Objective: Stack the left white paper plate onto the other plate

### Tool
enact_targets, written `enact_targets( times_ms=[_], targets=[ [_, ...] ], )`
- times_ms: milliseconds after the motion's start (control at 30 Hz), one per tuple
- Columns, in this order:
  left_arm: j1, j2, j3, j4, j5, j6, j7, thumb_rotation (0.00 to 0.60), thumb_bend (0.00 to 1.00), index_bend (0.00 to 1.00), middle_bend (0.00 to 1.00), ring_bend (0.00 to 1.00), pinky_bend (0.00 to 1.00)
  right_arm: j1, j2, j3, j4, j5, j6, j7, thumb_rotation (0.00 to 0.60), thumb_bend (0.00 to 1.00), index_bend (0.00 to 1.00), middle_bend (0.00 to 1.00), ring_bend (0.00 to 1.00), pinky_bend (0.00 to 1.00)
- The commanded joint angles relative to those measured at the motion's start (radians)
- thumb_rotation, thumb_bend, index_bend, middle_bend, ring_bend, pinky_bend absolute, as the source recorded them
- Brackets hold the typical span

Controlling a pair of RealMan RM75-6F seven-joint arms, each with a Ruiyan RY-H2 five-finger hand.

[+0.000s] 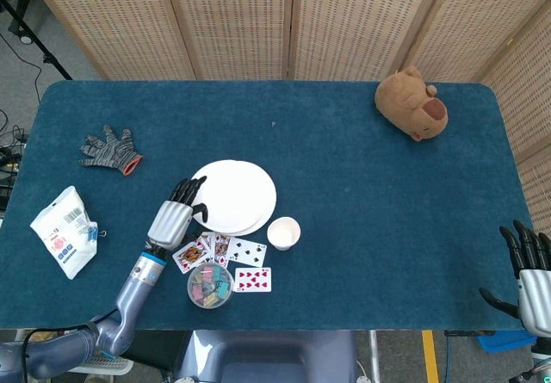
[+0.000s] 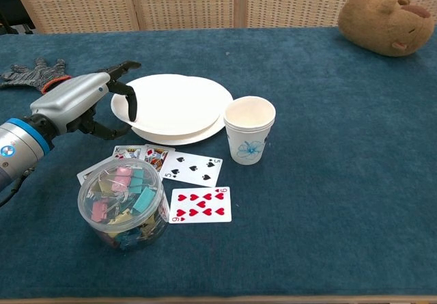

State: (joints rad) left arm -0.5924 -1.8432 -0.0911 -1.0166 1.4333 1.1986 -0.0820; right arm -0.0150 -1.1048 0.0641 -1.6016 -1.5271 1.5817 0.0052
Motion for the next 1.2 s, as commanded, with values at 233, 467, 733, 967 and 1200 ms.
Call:
enact_targets(
  times_ms=[233, 467, 733, 967, 1200],
  targets=[
    [-0.005, -0.003, 0.018, 0.013, 0.024, -0.029, -0.055, 0.6, 0.38, 0.4, 0.0, 0.0, 0.0, 0.0, 0.0, 0.0, -0.001, 0.0, -0.001, -0.003, 0.6, 0.0, 0.0, 0.0, 0.0, 0.0],
    [-0.01, -0.001, 0.027, 0.015, 0.043, -0.042, -0.082, 0.6, 0.28, 0.15, 0.0, 0.0, 0.0, 0.001, -0.001, 0.0, -0.001, 0.001, -0.003, -0.005, 0.6, 0.0, 0.0, 0.0, 0.0, 0.0],
    [-0.007, 0.045, 0.015, -0.029, 0.05, -0.03, -0.122, 0.6, 0.11, 0.0, 0.0, 0.0, 0.0, 0.001, 0.0, 0.0, -0.002, 0.001, -0.002, -0.004, 0.6, 0.0, 0.0, 0.0, 0.0, 0.0],
    [0.0, 0.121, -0.003, -0.103, 0.045, -0.018, -0.126, 0.6, 0.11, 0.0, 0.0, 0.0, 0.0, 0.003, -0.003, -0.001, -0.003, 0.0, -0.004, -0.008, 0.6, 0.0, 0.0, 0.0, 0.0, 0.0],
    [-0.005, 0.142, -0.014, -0.117, 0.03, -0.037, -0.105, 0.6, 0.11, 0.0, 0.0, 0.0, 0.0, 0.004, -0.005, -0.001, -0.003, 0.001, -0.006, -0.013, 0.6, 0.0, 0.0, 0.0, 0.0, 0.0]
  ],
)
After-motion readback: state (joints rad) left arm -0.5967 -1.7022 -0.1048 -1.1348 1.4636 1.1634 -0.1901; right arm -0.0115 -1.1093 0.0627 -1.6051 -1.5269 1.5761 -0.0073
